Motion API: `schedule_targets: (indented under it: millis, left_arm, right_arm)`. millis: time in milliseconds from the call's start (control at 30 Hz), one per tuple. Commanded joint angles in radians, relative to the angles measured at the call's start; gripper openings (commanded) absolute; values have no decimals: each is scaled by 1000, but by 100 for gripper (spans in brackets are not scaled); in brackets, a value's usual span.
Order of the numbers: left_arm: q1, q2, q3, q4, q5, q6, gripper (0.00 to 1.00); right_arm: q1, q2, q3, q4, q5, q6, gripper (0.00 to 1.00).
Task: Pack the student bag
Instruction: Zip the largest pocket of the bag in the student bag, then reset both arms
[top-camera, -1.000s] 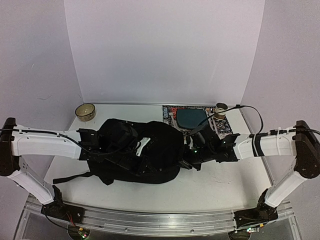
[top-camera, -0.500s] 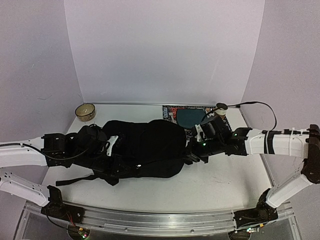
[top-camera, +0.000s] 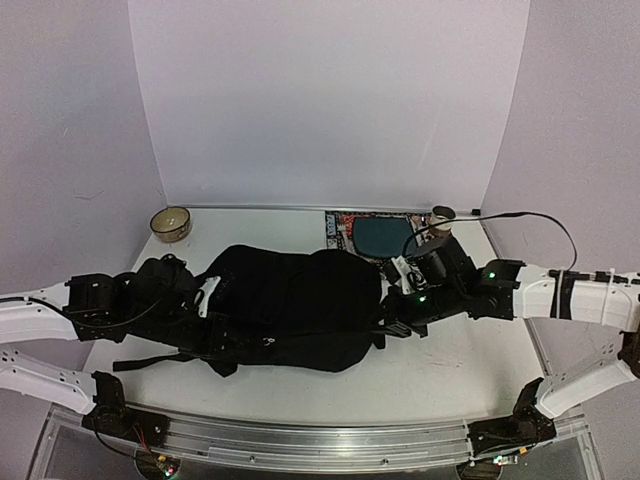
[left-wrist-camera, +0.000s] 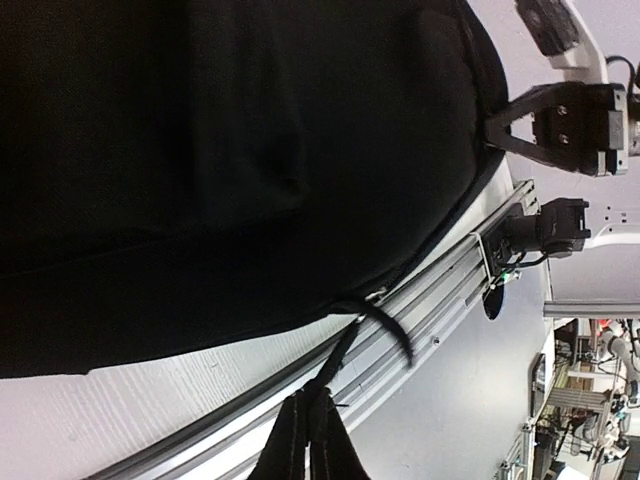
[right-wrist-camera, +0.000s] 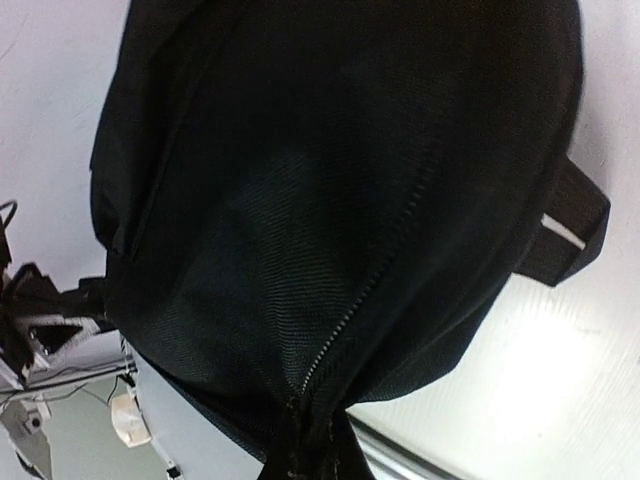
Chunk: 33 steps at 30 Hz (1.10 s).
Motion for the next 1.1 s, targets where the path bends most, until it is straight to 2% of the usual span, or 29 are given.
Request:
schedule_targets:
  millis: [0,100,300,367,433,600,767,967,1067]
  left_arm:
    - [8,-12,58,-159,-108,14,12]
    - [8,44,102,-138,-146,47,31]
    - [19,96,189,-59,-267,141,66]
    - [58,98,206,-33,-311,182,77]
    - [141,97,224,-2,-292,232,86]
    - [385,101,255,82,-234,335,99]
    - [602,76,263,127,-247,380,99]
    - [831,-96,177,147,-302,391,100]
    - [852,-209,142,133,-375,405,100]
  right_arm:
    - [-31,-78,-1,-227,138,-105,22]
    - [-30,-69,57,-258,214,-175,45]
    - [-38,-58,164,-307,437,-320,78]
    - [-53,-57,185,-310,528,-385,91]
    - [-80,-49,207,-303,607,-439,97]
    - [-201,0,232,-185,673,-570,98]
    - [-346,-13,208,-66,704,-654,98]
    - [-510,-161,134,-63,761,-695,98]
    - [-533,-293,72,-63,838,-744,98]
